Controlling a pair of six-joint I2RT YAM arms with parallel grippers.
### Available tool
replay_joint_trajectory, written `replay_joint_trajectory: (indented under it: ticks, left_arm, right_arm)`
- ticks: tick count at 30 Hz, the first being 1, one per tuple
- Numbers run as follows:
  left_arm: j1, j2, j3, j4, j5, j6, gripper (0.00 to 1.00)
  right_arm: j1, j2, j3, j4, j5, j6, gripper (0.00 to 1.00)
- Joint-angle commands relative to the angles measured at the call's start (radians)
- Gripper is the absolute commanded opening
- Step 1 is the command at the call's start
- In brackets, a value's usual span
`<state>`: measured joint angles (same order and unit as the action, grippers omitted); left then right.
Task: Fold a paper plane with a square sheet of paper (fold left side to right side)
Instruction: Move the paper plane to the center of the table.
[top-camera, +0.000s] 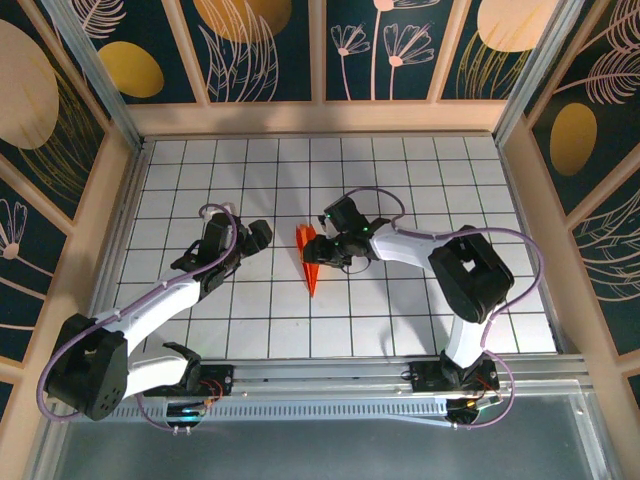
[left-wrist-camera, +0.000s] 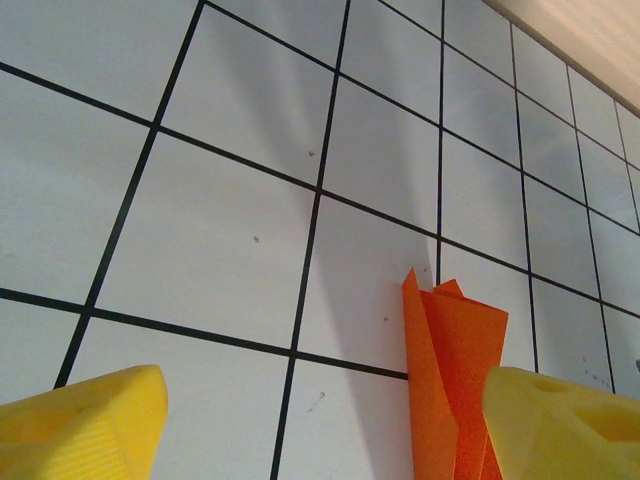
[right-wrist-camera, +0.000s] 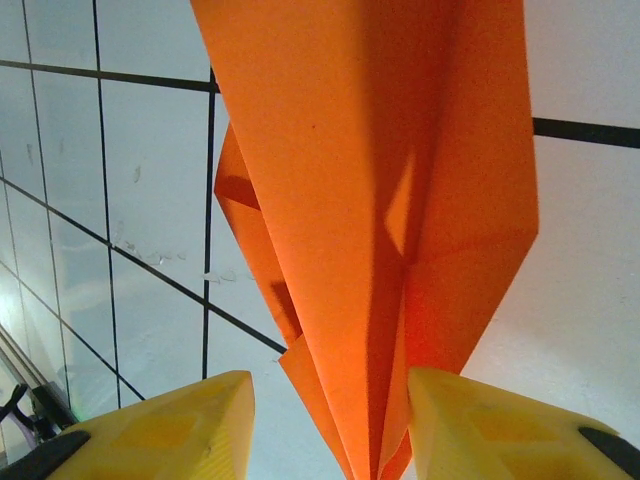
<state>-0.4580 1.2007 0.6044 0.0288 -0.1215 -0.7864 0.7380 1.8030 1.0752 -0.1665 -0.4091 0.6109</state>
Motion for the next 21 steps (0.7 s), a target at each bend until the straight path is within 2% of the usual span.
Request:
replay_joint_trajectory:
  ticks: [1, 21]
  left_arm:
    - [0.005, 0.011, 0.008, -0.015, -0.017, 0.020, 0.82]
    - [0.006, 0.026, 0.016, -0.019, -0.012, 0.031, 0.82]
  right_arm:
    - [0.013, 0.024, 0.038, -0.054, 0.041, -0.007, 0.45]
    - [0.046, 0.074, 0.114, -0.129, 0.107, -0.022, 0.47]
